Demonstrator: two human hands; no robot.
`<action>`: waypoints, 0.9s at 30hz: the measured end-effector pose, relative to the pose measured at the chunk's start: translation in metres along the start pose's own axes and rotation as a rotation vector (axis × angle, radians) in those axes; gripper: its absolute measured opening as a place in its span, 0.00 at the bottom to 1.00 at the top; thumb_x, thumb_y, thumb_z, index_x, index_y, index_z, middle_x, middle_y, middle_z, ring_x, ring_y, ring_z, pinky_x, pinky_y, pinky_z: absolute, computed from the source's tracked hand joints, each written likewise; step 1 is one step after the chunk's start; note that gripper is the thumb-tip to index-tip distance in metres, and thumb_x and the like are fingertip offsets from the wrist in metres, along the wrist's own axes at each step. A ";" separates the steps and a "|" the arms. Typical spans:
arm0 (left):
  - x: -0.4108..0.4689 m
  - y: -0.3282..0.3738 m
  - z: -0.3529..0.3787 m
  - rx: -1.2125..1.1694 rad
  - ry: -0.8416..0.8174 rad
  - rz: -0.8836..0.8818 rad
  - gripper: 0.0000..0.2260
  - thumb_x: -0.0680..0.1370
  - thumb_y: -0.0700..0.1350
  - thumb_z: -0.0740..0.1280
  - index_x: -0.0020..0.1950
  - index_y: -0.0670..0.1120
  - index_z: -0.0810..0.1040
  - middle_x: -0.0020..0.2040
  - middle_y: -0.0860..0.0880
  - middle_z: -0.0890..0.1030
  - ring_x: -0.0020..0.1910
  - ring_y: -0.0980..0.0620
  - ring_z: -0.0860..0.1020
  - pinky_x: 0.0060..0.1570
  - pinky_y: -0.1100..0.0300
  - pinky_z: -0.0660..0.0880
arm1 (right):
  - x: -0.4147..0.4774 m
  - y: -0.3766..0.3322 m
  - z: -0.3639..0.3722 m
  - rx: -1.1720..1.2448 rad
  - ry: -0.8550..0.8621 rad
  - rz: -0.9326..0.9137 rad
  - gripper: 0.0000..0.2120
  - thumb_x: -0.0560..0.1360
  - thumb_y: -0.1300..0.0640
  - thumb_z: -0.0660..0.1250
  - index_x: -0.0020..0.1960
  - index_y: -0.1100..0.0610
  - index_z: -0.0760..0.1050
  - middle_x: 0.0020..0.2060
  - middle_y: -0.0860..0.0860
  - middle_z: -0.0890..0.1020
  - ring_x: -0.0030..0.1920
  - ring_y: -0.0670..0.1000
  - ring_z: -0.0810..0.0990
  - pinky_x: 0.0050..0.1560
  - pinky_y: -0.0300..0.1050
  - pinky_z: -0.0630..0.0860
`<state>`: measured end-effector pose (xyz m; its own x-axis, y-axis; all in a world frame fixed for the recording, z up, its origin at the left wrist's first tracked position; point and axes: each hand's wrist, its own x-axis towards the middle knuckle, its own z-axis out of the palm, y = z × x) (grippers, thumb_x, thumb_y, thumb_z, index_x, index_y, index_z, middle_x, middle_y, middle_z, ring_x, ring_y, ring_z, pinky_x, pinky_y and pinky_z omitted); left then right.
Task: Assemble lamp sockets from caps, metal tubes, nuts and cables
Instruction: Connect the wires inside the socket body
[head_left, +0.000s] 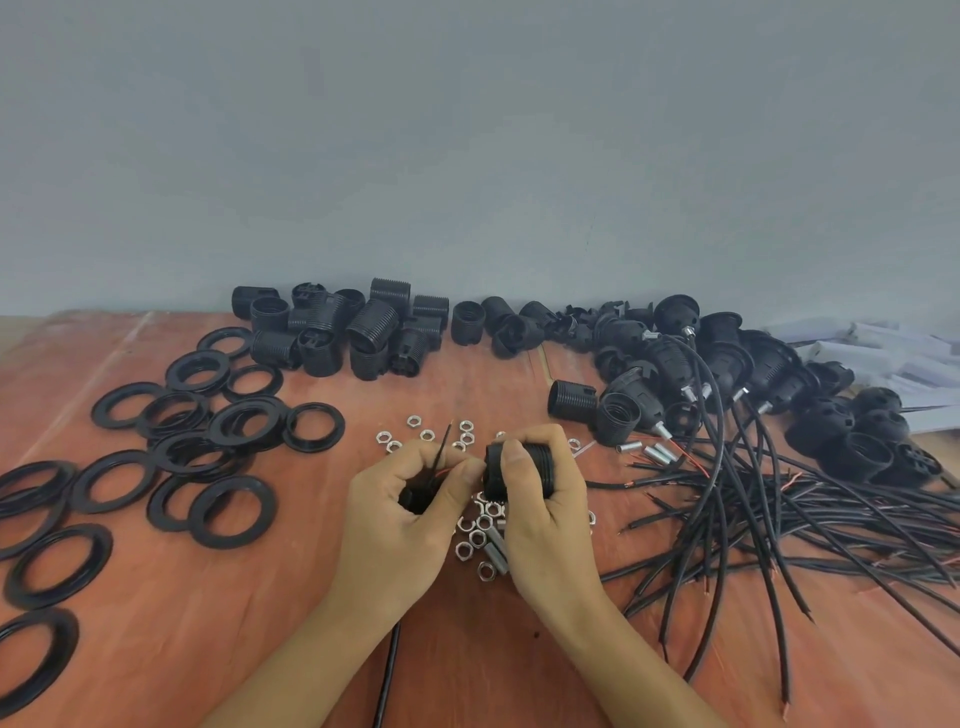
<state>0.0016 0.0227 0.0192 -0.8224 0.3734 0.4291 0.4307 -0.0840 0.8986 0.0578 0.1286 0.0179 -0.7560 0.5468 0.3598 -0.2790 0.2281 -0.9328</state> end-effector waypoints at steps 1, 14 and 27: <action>0.000 0.000 0.000 -0.008 0.010 -0.006 0.03 0.74 0.48 0.71 0.41 0.51 0.83 0.32 0.52 0.82 0.29 0.58 0.77 0.31 0.69 0.73 | 0.001 0.000 0.000 0.004 0.015 -0.006 0.10 0.75 0.45 0.59 0.42 0.50 0.73 0.31 0.41 0.74 0.33 0.39 0.71 0.36 0.30 0.69; -0.001 -0.002 -0.001 -0.053 0.026 -0.014 0.02 0.73 0.46 0.72 0.41 0.50 0.84 0.35 0.53 0.84 0.34 0.59 0.81 0.35 0.71 0.75 | 0.001 0.001 0.003 -0.039 0.009 -0.018 0.09 0.75 0.46 0.59 0.42 0.50 0.71 0.29 0.40 0.74 0.30 0.39 0.71 0.33 0.30 0.68; 0.005 -0.002 -0.003 -0.139 -0.011 -0.112 0.05 0.72 0.48 0.71 0.39 0.49 0.84 0.28 0.50 0.81 0.19 0.61 0.71 0.22 0.70 0.67 | 0.007 -0.002 -0.002 0.072 0.082 0.094 0.07 0.75 0.51 0.62 0.45 0.55 0.73 0.31 0.39 0.76 0.33 0.38 0.73 0.36 0.31 0.71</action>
<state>-0.0044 0.0215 0.0195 -0.8577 0.3978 0.3257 0.2810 -0.1677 0.9449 0.0545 0.1336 0.0221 -0.7309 0.6276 0.2681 -0.2532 0.1154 -0.9605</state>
